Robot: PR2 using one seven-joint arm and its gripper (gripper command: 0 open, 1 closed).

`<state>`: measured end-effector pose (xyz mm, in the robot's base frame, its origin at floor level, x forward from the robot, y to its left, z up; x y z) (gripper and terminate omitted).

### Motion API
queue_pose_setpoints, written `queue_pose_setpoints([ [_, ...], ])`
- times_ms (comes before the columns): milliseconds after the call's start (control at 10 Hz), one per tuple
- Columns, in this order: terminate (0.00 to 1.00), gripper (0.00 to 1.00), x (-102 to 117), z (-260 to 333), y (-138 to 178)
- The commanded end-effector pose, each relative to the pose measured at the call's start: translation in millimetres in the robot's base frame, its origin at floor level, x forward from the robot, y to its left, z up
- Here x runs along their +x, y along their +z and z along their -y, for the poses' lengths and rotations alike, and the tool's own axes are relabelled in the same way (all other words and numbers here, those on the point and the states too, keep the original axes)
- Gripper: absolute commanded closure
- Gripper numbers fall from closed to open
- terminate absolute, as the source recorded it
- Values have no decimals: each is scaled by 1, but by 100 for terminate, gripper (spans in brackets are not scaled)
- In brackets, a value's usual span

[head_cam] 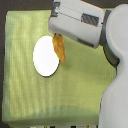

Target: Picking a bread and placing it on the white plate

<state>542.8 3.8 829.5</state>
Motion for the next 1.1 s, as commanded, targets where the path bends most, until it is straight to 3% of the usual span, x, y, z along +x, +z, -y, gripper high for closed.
queue_pose_setpoints([
  [0, 0, 100, 12, -59, -43],
  [1000, 0, 100, -23, -96, -49],
])
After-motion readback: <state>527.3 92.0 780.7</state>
